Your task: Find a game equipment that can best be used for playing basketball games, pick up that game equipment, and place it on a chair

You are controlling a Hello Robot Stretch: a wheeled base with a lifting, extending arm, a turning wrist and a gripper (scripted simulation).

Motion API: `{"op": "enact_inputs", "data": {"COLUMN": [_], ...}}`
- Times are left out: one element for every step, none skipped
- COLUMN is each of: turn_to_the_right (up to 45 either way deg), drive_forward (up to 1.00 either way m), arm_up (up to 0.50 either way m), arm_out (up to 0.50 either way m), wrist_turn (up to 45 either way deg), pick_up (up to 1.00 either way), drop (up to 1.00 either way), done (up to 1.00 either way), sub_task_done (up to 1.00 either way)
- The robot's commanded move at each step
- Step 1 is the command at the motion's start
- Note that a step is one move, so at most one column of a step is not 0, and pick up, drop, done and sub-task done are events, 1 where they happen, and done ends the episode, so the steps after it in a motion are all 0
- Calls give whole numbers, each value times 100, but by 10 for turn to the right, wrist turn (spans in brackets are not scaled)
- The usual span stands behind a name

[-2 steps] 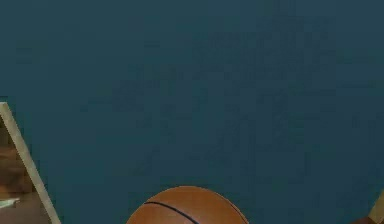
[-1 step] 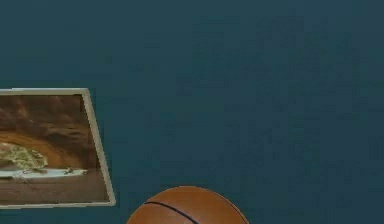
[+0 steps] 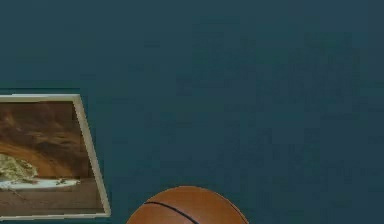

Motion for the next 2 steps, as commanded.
{"op": "enact_inputs", "data": {"turn_to_the_right": [450,420], "drive_forward": [0,0], "arm_up": [0,0], "arm_out": [0,0], "wrist_turn": [0,0], "pick_up": [0,0], "drop": [0,0], "done": [0,0], "sub_task_done": [0,0]}}
